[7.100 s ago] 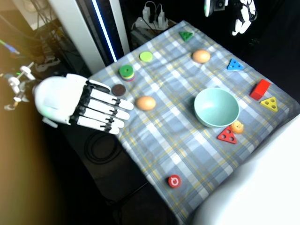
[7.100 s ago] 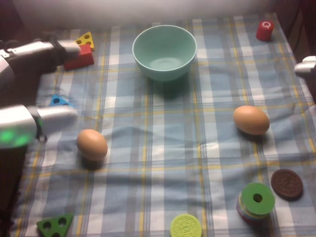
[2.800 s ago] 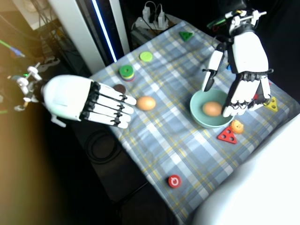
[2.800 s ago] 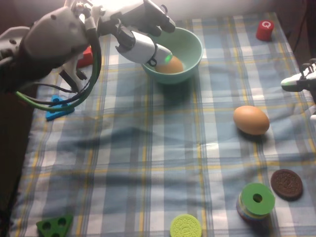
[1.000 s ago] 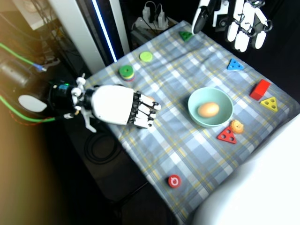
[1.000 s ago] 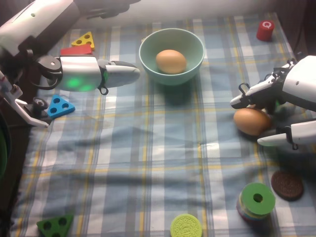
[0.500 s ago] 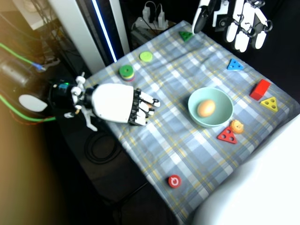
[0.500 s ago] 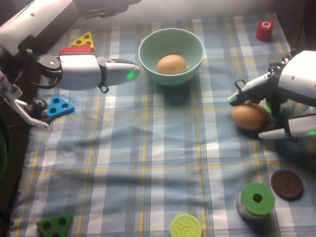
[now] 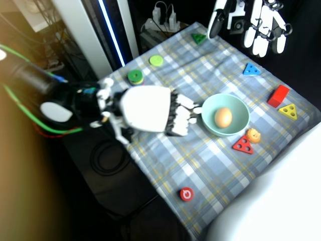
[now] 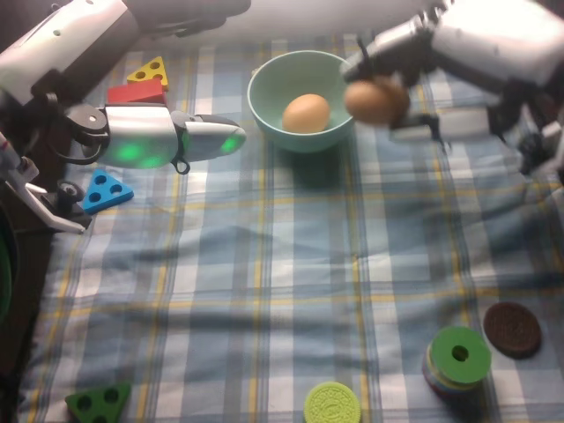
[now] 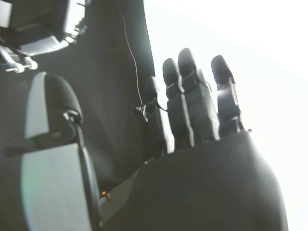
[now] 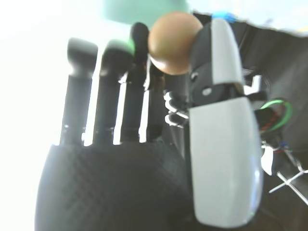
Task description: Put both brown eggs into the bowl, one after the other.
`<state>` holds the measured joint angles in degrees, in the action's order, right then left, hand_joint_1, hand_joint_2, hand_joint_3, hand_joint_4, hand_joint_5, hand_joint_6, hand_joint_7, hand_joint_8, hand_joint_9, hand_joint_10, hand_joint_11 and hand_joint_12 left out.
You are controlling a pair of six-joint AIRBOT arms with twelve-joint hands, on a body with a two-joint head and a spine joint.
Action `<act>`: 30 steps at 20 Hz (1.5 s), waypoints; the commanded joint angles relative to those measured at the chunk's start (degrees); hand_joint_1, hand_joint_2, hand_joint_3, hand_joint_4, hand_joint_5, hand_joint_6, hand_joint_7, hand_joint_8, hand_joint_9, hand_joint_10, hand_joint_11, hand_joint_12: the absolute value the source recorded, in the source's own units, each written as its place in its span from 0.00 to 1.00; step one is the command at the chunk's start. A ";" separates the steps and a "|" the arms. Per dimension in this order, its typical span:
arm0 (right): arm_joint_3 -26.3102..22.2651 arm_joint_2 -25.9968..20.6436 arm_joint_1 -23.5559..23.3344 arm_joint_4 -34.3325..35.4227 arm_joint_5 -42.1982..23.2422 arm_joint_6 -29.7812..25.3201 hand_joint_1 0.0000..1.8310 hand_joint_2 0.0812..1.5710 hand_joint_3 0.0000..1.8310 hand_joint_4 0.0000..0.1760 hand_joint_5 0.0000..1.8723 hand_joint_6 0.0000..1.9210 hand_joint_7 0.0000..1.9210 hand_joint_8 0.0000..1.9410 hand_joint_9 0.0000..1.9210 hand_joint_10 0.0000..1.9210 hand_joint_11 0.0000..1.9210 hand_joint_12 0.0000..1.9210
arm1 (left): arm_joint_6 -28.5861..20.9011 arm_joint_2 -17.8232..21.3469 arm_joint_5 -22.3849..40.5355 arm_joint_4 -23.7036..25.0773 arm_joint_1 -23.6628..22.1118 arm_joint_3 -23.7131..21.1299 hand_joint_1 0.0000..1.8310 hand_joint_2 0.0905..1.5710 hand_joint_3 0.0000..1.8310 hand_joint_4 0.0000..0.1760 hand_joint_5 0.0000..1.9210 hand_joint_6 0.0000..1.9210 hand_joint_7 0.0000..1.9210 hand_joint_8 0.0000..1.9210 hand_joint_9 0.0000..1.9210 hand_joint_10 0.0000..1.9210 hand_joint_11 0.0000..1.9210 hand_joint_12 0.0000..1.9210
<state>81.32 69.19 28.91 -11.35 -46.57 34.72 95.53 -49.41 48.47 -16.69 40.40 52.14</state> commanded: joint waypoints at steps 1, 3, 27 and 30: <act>0.59 0.07 -1.34 1.67 -6.89 0.16 0.67 0.71 0.00 0.00 0.57 0.33 0.41 0.76 0.35 0.78 0.26 0.95 | -0.47 0.27 6.85 0.82 -0.37 0.15 0.50 0.57 0.00 0.70 0.26 0.00 0.27 0.00 0.28 0.00 0.00 0.33; 1.23 1.00 -3.03 1.67 -6.20 0.90 0.70 0.67 0.00 0.00 0.54 0.36 0.58 0.51 0.61 0.57 0.56 0.80 | -0.46 0.17 6.71 0.96 -0.34 0.18 0.49 0.57 0.00 0.64 0.27 0.00 0.28 0.00 0.27 0.00 0.00 0.29; 3.75 6.29 -5.68 -1.42 1.74 2.15 0.60 0.61 0.00 0.47 0.20 0.00 0.28 0.00 0.30 0.01 0.08 0.61 | -0.49 -0.73 6.69 1.22 -0.43 0.39 0.47 0.58 0.00 0.43 0.34 0.00 0.32 0.00 0.33 0.00 0.00 0.28; 0.67 3.24 -5.33 0.16 -2.70 2.14 0.59 0.61 0.00 0.37 0.20 0.00 0.27 0.00 0.28 0.00 0.01 0.67 | -1.25 0.24 10.19 1.45 0.46 -0.95 0.48 0.58 0.00 0.41 0.35 0.00 0.32 0.00 0.33 0.00 0.00 0.33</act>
<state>80.90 72.84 24.60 -13.19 -40.99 36.93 94.52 -49.36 50.76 -16.19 41.58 50.81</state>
